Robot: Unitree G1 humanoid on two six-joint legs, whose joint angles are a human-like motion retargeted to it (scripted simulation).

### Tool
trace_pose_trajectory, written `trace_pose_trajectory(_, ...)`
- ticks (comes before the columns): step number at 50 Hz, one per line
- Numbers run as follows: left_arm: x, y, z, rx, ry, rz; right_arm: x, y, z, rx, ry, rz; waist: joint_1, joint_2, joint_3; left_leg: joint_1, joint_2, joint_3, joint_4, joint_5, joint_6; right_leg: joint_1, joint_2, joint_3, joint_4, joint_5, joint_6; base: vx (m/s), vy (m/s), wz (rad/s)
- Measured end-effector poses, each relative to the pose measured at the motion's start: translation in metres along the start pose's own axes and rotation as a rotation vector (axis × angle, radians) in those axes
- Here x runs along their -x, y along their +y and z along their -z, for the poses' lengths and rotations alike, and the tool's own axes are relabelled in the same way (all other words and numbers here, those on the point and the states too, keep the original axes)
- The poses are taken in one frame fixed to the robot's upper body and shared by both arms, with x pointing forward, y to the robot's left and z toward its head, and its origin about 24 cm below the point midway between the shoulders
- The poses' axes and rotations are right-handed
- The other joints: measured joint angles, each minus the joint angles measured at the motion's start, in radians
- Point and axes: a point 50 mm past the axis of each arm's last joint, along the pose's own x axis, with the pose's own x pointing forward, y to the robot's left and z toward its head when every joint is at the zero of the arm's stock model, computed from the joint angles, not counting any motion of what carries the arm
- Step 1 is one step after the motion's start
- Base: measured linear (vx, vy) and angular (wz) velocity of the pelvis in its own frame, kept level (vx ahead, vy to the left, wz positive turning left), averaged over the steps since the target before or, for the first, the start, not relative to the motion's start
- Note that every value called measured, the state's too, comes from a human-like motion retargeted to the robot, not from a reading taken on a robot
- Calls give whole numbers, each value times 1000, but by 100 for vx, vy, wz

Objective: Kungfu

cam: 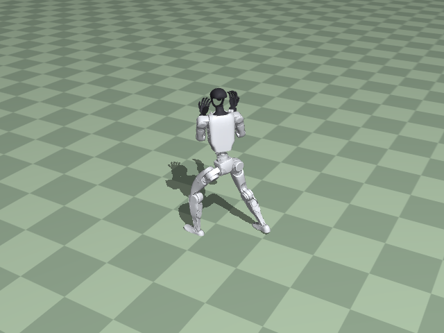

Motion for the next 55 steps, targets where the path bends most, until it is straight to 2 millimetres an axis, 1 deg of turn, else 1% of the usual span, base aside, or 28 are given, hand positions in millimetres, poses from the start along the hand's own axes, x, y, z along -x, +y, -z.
trace_pose_trajectory(4, 7, 8, -42, -291, 58, -26, -14, 17, 11, 30, 23, -195, 184, -70, -93, -37, -115, -14, -26, 18, 9, 96, -67, -310, -94, 26, 12, 30, 32, 168)
trace_pose_trajectory(7, 10, 10, -81, -556, 135, -29, -33, 23, 22, 150, 17, -326, 330, -132, -138, -52, -169, -9, -79, 53, 12, 161, -68, -503, -155, 23, -27, 12, 0, 188)
trace_pose_trajectory(10, 17, 10, -130, -875, 211, -90, -68, 12, 37, 340, 43, -435, 505, -188, -136, -47, -208, -36, -141, 95, 0, 183, -41, -506, -178, 32, -56, -1, -23, 132)
trace_pose_trajectory(12, 34, 13, -177, -1170, 265, -230, -96, -1, 55, 477, 101, -509, 578, -205, -94, -37, -239, -72, -179, 122, -7, 197, -21, -479, -178, 26, -73, -16, -26, 125)
trace_pose_trajectory(13, 49, 16, -205, -1335, 300, -343, -106, -10, 67, 562, 155, -543, 602, -210, -81, -33, -252, -88, -195, 133, -11, 205, -13, -481, -181, 22, -77, -13, -23, 109)
trace_pose_trajectory(15, 96, 17, -268, -1676, 386, -660, -115, -30, 102, 764, 306, -584, 630, -210, -68, -27, -265, -114, -220, 152, -23, 220, 3, -495, -190, 9, -78, -10, -18, 79)
trace_pose_trajectory(16, 129, 15, -301, -1843, 458, -871, -112, -40, 127, 902, 394, -583, 631, -207, -68, -25, -268, -121, -231, 162, -29, 224, 6, -500, -193, 1, -72, -14, -15, 53)
trace_pose_trajectory(18, 205, -4, -361, -2122, 692, -1324, -98, -58, 172, 1244, 607, -637, 625, -202, -73, -20, -274, -133, -254, 183, -36, 231, 10, -503, -200, -13, -58, -14, -9, 36)
trace_pose_trajectory(19, 246, -17, -381, -2179, 881, -1578, -84, -73, 187, 1449, 771, -675, 624, -201, -75, -16, -276, -138, -266, 196, -38, 236, 10, -504, -204, -17, -48, -16, -10, 29)
trace_pose_trajectory(20, 285, -34, -394, -2176, 1106, -1827, -67, -91, 195, 1665, 948, -717, 625, -201, -75, -11, -278, -144, -277, 209, -40, 243, 10, -507, -208, -18, -38, -18, -14, 33)
trace_pose_trajectory(21, 317, -48, -398, 2015, -1297, 1983, -52, -112, 191, 1828, 1088, -588, 638, -201, -66, -1, -280, -153, -291, 223, -43, 255, 11, -513, -212, -19, -31, -16, -14, 37)
trace_pose_trajectory(22, 342, -63, -397, 1772, -1415, 2019, -40, -125, 185, 1941, 1166, -513, 652, -201, -59, 9, -282, -162, -304, 237, -45, 265, 15, -517, -215, -21, -25, -11, -13, 42)
trace_pose_trajectory(23, 358, -77, -395, 1607, -1523, 2063, -38, -129, 182, 1942, 1142, -532, 667, -201, -52, 17, -284, -171, -317, 250, -46, 271, 22, -519, -217, -23, -25, -10, -12, 39)
trace_pose_trajectory(25, 381, -110, -392, 1375, -1548, 2112, -32, -123, 184, 1840, 977, -636, 681, -199, -54, 32, -288, -182, -338, 272, -46, 278, 37, -517, -217, -34, -35, -7, -7, 28)
trace_pose_trajectory(26, 389, -123, -388, 1358, -1480, 2123, -24, -116, 186, 1812, 846, -641, 681, -196, -61, 36, -287, -184, -348, 281, -46, 276, 41, -516, -216, -44, -40, 0, 0, 0)
trace_pose_trajectory(28, 396, -134, -383, 1449, -1376, 2120, -11, -107, 184, 1764, 638, -590, 687, -189, -71, 42, -286, -184, -370, 302, -48, 272, 47, -512, -211, -64, -49, -10, 6, 4)
trace_pose_trajectory(29, 396, -134, -381, 1519, -1325, 2102, -7, -109, 182, 1757, 616, -556, 691, -187, -74, 46, -285, -186, -381, 312, -52, 270, 51, -509, -208, -72, -54, -14, 3, 9)
trace_pose_trajectory(32, 389, -126, -380, 1679, -1204, 2028, 4, -123, 176, 1740, 737, -507, 686, -184, -84, 67, -287, -207, -416, 342, -69, 273, 74, -497, -197, -89, -71, -9, -7, 34)
trace_pose_trajectory(35, 364, -99, -389, 1882, -1169, 1972, 8, -126, 176, 1690, 814, -550, 675, -183, -86, 88, -281, -215, -442, 362, -84, 278, 90, -495, -190, -95, -78, -6, -10, 23)
trace_pose_trajectory(38, 315, -59, -398, 2236, -1065, 1878, 7, -119, 178, 1658, 766, -595, 670, -185, -90, 100, -272, -211, -450, 370, -77, 282, 96, -488, -192, -97, -86, -5, -5, -17)
trace_pose_trajectory(39, 294, -46, -400, -2343, 1012, -1792, 6, -115, 180, 1649, 744, -618, 668, -187, -91, 105, -266, -209, -453, 370, -73, 281, 96, -482, -190, -97, -88, -6, -3, -43)
trace_pose_trajectory(42, 218, -16, -396, -2484, 812, -1367, 4, -100, 188, 1608, 688, -730, 658, -191, -92, 126, -239, -183, -457, 358, -59, 274, 92, -462, -185, -95, -93, -5, -6, -65)
trace_pose_trajectory(44, 161, -4, -384, -2542, 709, -1061, 3, -86, 195, 1569, 660, -832, 647, -193, -90, 141, -214, -157, -457, 343, -51, 267, 90, -447, -184, -94, -102, -7, -10, -83)
trace_pose_trajectory(47, 81, 3, -347, -2547, 589, -621, 2, -63, 206, 1511, 622, -973, 622, -189, -87, 159, -173, -115, -454, 320, -40, 251, 89, -419, -180, -89, -119, -12, -10, -90)
trace_pose_trajectory(49, 40, 5, -309, -2482, 536, -344, 7, -42, 216, 1448, 589, -1052, 585, -179, -88, 171, -151, -88, -453, 309, -32, 239, 86, -402, -178, -82, -128, -17, -9, -82)
trace_pose_trajectory(50, 23, 6, -287, -2433, 519, -208, 10, -29, 220, 1408, 565, -1097, 562, -172, -88, 175, -139, -76, -452, 302, -28, 233, 86, -395, -176, -77, -132, -23, -9, -84)
trace_pose_trajectory(52, 4, 8, -246, -2348, 542, 21, 20, -1, 228, 1332, 498, -1201, 510, -157, -85, 192, -114, -43, -455, 290, -22, 216, 81, -371, -172, -65, -138, -26, -7, -98)
trace_pose_trajectory(55, -8, 10, -202, -2287, 659, 273, 33, 33, 233, 1288, 369, -1334, 439, -134, -80, 218, -64, 29, -456, 267, -18, 178, 64, -339, -163, -45, -139, -30, -2, -141)
